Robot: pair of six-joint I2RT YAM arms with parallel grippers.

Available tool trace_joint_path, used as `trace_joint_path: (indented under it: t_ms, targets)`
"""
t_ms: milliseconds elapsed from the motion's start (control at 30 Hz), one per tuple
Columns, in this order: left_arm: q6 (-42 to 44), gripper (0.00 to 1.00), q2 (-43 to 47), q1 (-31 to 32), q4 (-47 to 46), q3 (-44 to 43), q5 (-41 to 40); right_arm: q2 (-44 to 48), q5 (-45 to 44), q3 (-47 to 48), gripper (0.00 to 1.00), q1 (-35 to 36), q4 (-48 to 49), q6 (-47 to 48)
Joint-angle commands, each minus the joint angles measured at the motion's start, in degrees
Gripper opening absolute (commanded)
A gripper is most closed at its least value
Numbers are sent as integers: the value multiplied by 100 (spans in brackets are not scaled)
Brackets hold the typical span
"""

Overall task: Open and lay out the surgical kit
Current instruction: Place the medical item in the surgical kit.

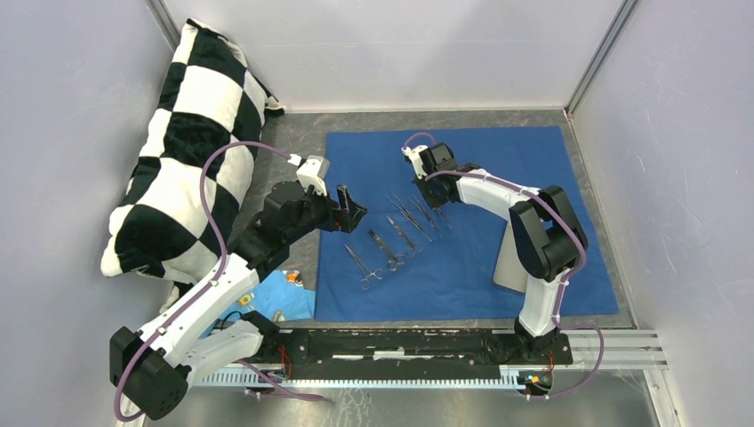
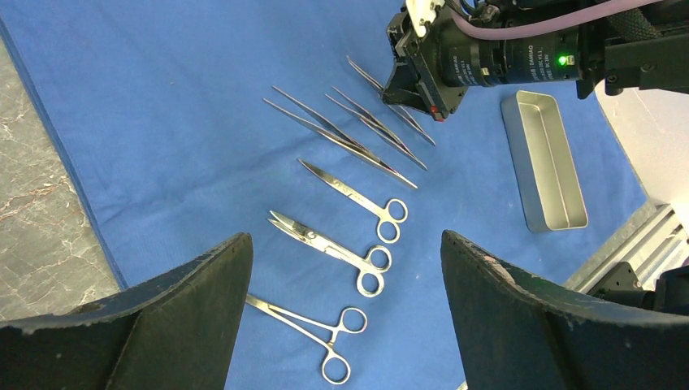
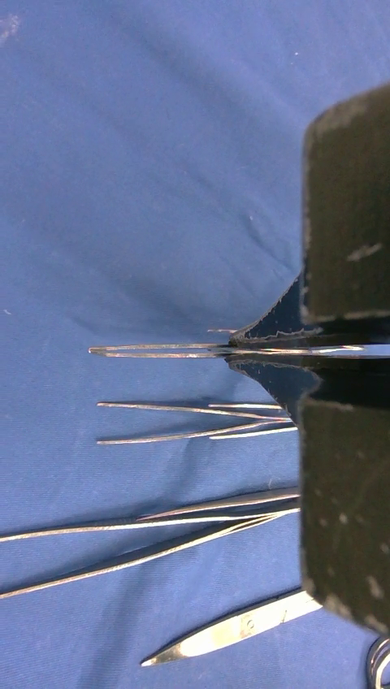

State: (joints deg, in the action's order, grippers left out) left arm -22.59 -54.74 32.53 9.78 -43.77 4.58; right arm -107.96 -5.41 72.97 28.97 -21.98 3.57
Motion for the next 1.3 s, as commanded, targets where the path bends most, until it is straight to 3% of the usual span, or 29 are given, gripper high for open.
trace_joint_path:
  t_ms: [0, 867, 1267]
  targets:
    - [189, 91, -12, -1, -169, -167, 36, -98, 49, 329, 1, -29, 27, 91]
    - [192, 92, -61, -1, -185, -167, 61, -779, 156, 1345, 5, -107, -249, 218]
    - [193, 92, -77, -1, -204, -165, 102, -896, 150, 1395, 5, -107, -274, 240]
